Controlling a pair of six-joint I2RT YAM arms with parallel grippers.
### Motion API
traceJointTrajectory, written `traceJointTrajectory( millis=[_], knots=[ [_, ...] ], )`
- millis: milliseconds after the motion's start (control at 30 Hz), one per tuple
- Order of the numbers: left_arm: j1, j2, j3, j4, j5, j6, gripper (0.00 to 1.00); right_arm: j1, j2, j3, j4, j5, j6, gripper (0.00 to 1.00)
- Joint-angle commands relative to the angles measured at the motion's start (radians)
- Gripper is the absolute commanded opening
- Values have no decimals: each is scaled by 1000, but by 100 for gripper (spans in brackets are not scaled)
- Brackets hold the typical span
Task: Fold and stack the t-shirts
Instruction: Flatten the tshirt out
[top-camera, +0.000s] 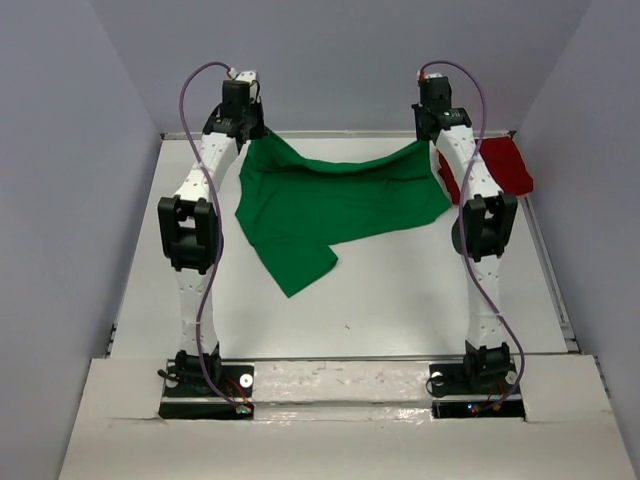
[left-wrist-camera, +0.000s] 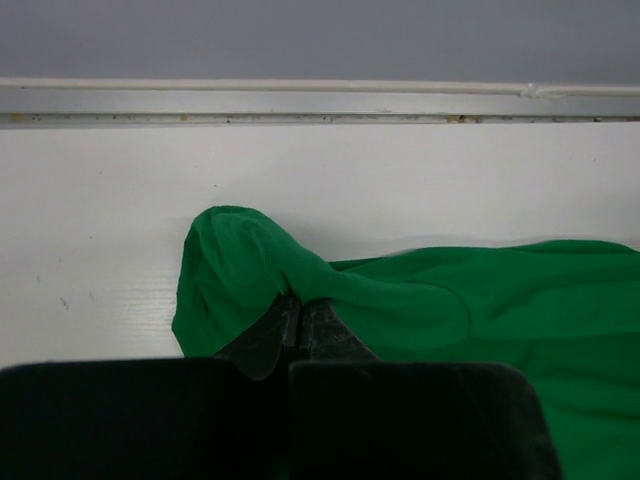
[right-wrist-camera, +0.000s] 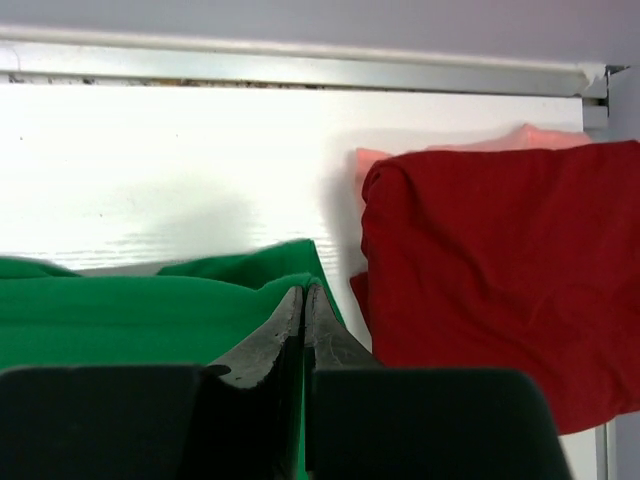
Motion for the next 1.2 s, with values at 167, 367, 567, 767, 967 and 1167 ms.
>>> traceJointTrajectory(
  millis=[167, 367, 567, 767, 967, 1167],
  knots=[
    [5, -156, -30, 89, 55, -21, 0, -5, -53, 82, 122, -41, -14, 0],
    [-35, -335, -65, 50, 43, -1, 0, -5, -244, -40, 74, -26, 15, 0],
    [-67, -581, -42, -79, 36, -1, 0, -5, -667, -324, 122, -7, 48, 0],
    [-95, -892, -183, -96, 18, 7, 0, 86, -1025, -521, 162, 89, 31, 0],
    [-115, -1202, -337, -102, 43, -15, 0, 297, -1279, -628, 47, 307, 43, 0],
    [-113, -1317, -365, -186, 61, -30, 0, 297, -1385, -639, -113, 327, 112, 0]
  ],
)
